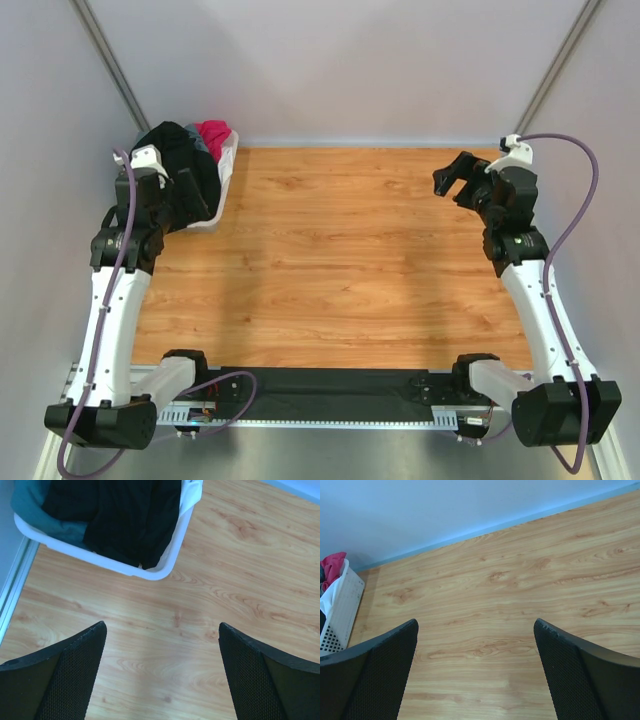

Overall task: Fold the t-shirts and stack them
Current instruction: Grab the tshirt from the pile

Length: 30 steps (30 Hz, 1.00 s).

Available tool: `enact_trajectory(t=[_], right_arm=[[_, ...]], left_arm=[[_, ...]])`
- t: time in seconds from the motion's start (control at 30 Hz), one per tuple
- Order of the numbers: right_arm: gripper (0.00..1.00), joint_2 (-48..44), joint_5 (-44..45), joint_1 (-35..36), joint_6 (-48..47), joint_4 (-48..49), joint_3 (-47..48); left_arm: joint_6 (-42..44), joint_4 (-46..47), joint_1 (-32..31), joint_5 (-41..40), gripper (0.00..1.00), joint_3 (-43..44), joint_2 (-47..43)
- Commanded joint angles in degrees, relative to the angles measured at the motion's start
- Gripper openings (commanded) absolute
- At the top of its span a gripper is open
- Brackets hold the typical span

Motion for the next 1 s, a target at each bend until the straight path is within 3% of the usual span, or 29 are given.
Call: enact_trajectory(t=[0.0, 0.1, 0.27, 0.4, 0.53, 0.97], right_arm=[[1.0, 0.2, -0.4, -0.1, -0.8, 2.5, 3.1], [1.0, 0.9, -0.7, -0.1, -1.8, 2.9, 3.9], [1.0, 1.6, -1.4, -0.1, -2.1, 2.2, 4.5], [1.0, 0.7, -1.3, -0.1, -2.0, 2.9, 3.1], [1.0, 0.3, -1.9, -0.2, -2.0, 2.3, 2.9], [1.0, 1.5, -1.5, -0.2, -2.4, 3.5, 1.4]], left_arm=[[2.9, 3.7, 0.2, 1.4, 1.0, 0.2, -0.7], [4.3, 7.2, 0.2, 3.0, 1.0, 1.6, 0.6], [4.1, 5.7, 1.8, 4.2, 0.99, 11.2, 12.3], [4.3, 5.3, 7.8, 4.7, 1.0, 18.6, 21.5], [4.7, 10.1, 13.8, 5.3, 0.99, 19.1, 28.4], [8.4, 31.7, 14.8, 5.4, 0.98, 16.1, 43.8]])
